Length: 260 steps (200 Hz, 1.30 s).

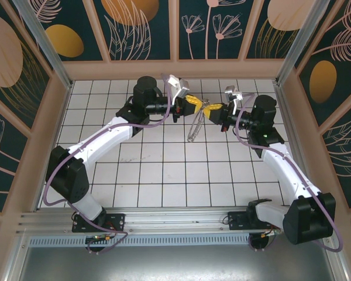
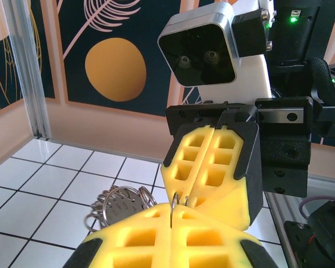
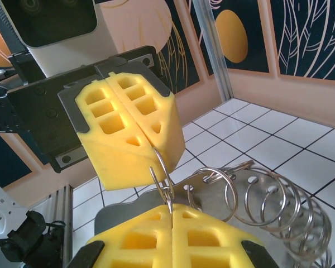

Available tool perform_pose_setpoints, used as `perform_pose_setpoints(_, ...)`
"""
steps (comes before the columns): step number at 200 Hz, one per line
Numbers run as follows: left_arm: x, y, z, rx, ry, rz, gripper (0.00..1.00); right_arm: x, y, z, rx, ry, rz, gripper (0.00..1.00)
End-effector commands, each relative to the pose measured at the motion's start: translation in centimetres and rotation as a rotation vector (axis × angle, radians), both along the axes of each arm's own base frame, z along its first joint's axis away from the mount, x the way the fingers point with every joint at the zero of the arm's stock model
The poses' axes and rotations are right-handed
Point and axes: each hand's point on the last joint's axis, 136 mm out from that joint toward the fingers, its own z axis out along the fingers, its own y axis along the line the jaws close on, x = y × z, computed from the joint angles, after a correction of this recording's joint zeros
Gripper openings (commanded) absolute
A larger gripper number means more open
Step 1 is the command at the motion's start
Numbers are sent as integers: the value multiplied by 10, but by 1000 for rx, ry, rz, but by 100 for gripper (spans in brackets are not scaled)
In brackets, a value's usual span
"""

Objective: Put the keys on the keyring

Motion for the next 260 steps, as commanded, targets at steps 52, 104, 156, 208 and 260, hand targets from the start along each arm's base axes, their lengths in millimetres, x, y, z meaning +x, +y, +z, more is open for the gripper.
perform_pose_setpoints(52,-15,9,64,-169,-148,-1,0,-3,-8,-11,25,63,19,0)
perform_pose_setpoints(104,-13,7,66,-193,-136,-7,0,-8,0,-13,21,85,87,0)
perform_pose_setpoints(156,-12,6,67,-199,-126,-9,0,-4,-1,-14,8,84,64,0)
perform_pose_setpoints(208,-9,5,62,-194,-112,-3,0,1,-37,21,73,10,-91,27)
perform_pose_setpoints(260,-6,3,54,-199,-85,-3,0,-7,-48,57,146,-61,-132,31)
